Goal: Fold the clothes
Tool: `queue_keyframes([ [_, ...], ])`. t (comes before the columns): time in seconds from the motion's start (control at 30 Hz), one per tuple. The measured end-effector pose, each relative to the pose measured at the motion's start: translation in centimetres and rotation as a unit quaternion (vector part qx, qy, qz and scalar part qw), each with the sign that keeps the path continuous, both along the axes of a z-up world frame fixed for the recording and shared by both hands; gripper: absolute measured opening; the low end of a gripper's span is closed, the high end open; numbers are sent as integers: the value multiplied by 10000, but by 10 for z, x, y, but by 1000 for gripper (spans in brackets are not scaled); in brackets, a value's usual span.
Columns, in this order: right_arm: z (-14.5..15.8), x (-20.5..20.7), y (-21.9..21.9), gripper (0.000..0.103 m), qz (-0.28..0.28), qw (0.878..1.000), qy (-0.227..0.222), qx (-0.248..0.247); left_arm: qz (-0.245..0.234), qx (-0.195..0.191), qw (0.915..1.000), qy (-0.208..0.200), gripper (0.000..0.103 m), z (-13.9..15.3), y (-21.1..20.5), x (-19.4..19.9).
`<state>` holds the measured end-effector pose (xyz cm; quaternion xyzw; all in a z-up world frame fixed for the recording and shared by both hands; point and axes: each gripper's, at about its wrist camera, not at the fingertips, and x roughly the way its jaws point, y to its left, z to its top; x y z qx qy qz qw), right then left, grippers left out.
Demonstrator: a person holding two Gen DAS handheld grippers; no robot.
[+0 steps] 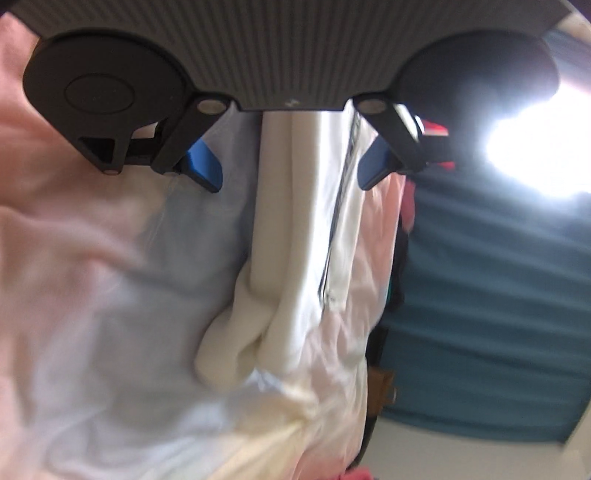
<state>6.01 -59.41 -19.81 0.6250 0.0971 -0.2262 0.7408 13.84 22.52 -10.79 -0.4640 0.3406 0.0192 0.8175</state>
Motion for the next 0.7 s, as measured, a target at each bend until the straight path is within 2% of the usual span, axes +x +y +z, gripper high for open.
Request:
queue_keyframes([
  [0.1, -4, 10, -4, 82, 63, 9999, 26, -154, 96, -220, 9996, -149, 83, -14, 3, 18],
  [0.17, -7, 17, -6, 74, 82, 9997, 46, -240, 171, -249, 9991, -290, 81, -18, 7, 28],
  [0.23, -10, 23, -9, 67, 101, 9994, 65, -326, 266, -188, 9987, -383, 75, -21, 11, 37],
  [0.37, -15, 37, -13, 62, 139, 9986, 105, -497, 511, -70, 9978, -422, 52, -30, 20, 48],
  [0.47, -20, 47, -17, 50, 167, 9978, 134, -625, 627, -158, 9971, -398, 40, -35, 26, 49],
  [0.53, -23, 50, -20, 37, 143, 9979, 71, -621, 639, -164, 9972, -366, 34, -33, 30, 52],
  [0.63, -24, 52, -19, 23, 86, 9977, 66, -662, 508, 78, 9975, -477, 24, -21, 35, 53],
  [0.7, -21, 53, -17, 19, 72, 9970, 94, -763, 428, 226, 9971, -594, 20, -10, 35, 52],
])
